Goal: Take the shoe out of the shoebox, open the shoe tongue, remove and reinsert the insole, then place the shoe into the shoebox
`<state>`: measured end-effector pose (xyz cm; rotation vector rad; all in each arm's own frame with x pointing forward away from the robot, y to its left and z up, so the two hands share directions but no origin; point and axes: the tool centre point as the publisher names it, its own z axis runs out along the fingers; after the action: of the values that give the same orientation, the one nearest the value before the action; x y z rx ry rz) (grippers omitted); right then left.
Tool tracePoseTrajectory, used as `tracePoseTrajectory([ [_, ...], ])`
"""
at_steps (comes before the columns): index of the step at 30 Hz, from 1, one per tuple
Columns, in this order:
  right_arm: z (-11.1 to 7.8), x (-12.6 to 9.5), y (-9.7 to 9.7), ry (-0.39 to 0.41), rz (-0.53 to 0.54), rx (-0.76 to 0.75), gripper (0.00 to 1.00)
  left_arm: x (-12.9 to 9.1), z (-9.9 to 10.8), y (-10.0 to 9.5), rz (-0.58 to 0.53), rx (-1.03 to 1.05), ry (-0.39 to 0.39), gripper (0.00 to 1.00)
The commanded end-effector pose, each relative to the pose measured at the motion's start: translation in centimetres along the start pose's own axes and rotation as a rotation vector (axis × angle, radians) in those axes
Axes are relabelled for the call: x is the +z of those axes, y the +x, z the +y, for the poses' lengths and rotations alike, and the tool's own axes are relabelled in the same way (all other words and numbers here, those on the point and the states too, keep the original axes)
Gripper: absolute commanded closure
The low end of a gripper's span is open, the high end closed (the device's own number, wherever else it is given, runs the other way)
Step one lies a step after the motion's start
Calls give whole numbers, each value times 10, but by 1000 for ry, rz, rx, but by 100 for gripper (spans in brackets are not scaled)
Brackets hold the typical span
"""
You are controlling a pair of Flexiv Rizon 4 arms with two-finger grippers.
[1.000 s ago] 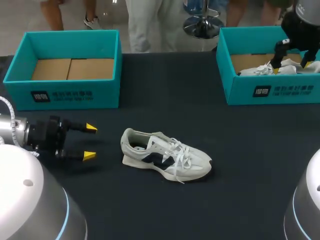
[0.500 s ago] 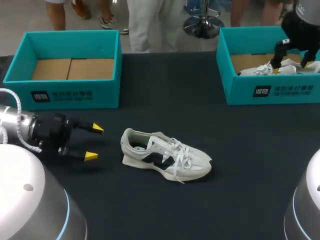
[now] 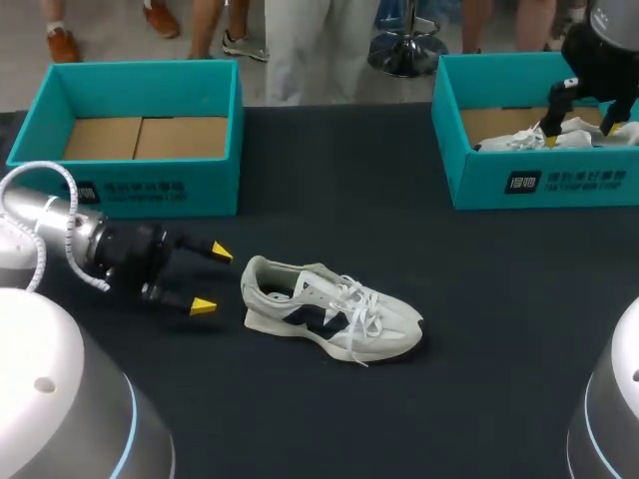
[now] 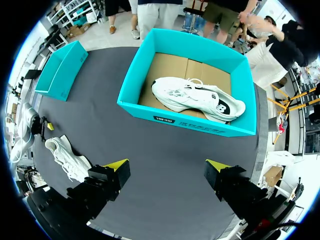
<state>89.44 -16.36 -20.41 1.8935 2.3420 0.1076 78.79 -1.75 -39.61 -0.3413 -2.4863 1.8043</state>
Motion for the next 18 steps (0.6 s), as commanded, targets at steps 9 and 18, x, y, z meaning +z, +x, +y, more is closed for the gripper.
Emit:
tracePoseTrajectory([
  [9, 1, 0, 0, 1, -1, 0, 0, 26, -2, -14, 75, -22, 0, 0],
  [18, 1, 0, 0, 1, -1, 0, 0, 36, -11, -12, 145, -25, 7, 0],
])
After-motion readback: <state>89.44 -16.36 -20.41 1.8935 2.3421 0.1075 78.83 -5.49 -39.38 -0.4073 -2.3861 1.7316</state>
